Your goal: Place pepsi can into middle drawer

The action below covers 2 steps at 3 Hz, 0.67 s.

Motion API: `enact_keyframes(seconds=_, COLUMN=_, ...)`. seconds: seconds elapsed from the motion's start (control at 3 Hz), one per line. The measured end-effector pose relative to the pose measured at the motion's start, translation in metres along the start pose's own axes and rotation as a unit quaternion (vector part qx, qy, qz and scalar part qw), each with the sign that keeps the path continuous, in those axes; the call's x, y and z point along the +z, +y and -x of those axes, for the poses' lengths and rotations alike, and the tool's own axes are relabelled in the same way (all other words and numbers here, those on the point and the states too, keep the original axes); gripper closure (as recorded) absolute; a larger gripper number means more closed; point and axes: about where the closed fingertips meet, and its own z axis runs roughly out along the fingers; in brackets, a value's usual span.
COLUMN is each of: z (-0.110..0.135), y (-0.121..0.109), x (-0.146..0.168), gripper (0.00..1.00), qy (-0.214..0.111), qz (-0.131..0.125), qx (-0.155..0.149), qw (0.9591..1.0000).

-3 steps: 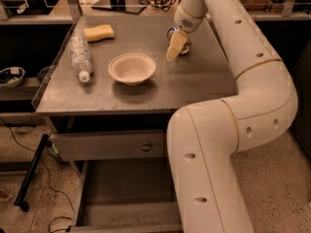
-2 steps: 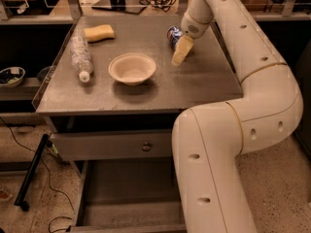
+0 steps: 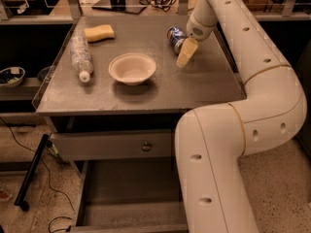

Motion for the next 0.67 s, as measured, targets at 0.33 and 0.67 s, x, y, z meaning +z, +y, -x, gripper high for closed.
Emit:
enact_keyframes(seconds=0.33, z=0.005, y=-0.002, x=0.001, gripper=0.00, qy=0.004, qz=-0.006, qx=-0.009, qw=0.9999)
enact_keyframes(seconds=0.67, z=0.028, y=-0.005, x=-0.020, gripper=0.00, qy=0.001, qz=-0.028, qx=-0.049, qw=0.9984)
